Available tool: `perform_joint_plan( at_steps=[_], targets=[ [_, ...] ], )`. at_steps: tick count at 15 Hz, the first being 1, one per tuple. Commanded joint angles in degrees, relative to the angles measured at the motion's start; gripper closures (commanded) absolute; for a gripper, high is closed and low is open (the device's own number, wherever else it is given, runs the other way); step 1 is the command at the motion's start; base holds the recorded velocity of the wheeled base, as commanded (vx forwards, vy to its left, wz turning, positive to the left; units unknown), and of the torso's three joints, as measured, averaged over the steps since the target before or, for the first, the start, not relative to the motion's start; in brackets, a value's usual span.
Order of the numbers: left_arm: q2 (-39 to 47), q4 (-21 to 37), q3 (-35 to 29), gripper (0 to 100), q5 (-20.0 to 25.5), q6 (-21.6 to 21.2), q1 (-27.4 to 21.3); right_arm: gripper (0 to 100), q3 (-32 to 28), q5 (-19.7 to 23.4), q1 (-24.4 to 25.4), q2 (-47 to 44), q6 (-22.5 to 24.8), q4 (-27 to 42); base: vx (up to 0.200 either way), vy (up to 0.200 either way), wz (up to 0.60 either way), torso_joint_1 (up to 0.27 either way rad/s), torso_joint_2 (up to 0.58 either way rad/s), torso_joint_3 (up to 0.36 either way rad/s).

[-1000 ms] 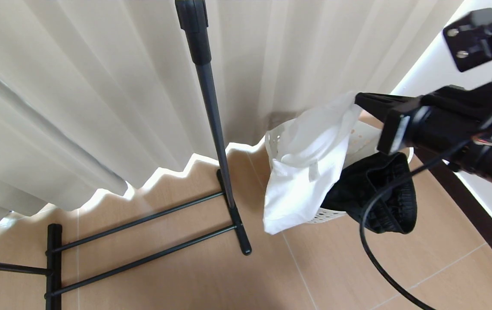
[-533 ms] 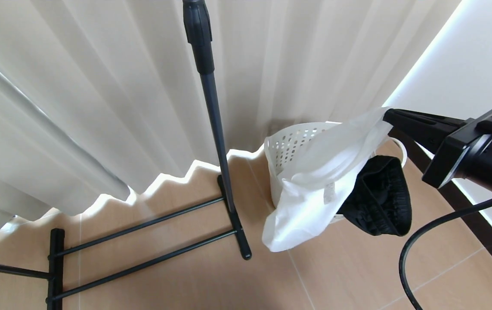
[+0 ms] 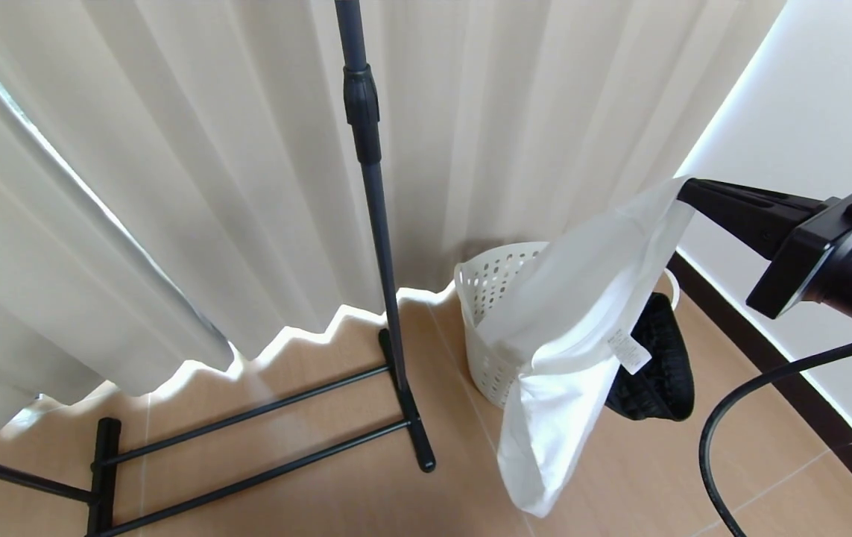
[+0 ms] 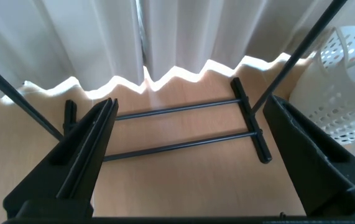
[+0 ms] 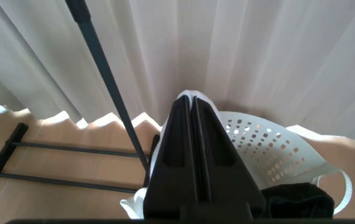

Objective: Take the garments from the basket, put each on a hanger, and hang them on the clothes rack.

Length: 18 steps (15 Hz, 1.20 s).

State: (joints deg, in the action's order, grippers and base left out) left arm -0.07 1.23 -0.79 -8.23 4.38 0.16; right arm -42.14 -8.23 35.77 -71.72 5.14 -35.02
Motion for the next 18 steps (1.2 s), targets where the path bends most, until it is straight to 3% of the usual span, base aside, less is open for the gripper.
perform_joint_plan(
  at_steps=[1, 9, 18],
  targets=[
    [0.1, 0.0, -0.1, 0, 0.0, -0.1, 0.0, 100, 0.2, 0.8, -1.1, 0.2, 0.0, 0.0, 0.000, 0.000, 0.00, 0.002, 0.00, 0.203],
    [0.1, 0.0, 0.0, 0, 0.0, 0.0, 0.0, 100, 0.6, 1.4, -1.4, 0.1, 0.1, 0.0, 0.000, 0.000, 0.00, 0.069, -0.36, -0.090],
    [0.1, 0.0, 0.0, 0, 0.0, 0.0, 0.0, 100, 0.6, 1.4, -1.5, -0.2, 0.1, 0.0, 0.000, 0.000, 0.00, 0.159, -0.49, -0.127]
  ],
)
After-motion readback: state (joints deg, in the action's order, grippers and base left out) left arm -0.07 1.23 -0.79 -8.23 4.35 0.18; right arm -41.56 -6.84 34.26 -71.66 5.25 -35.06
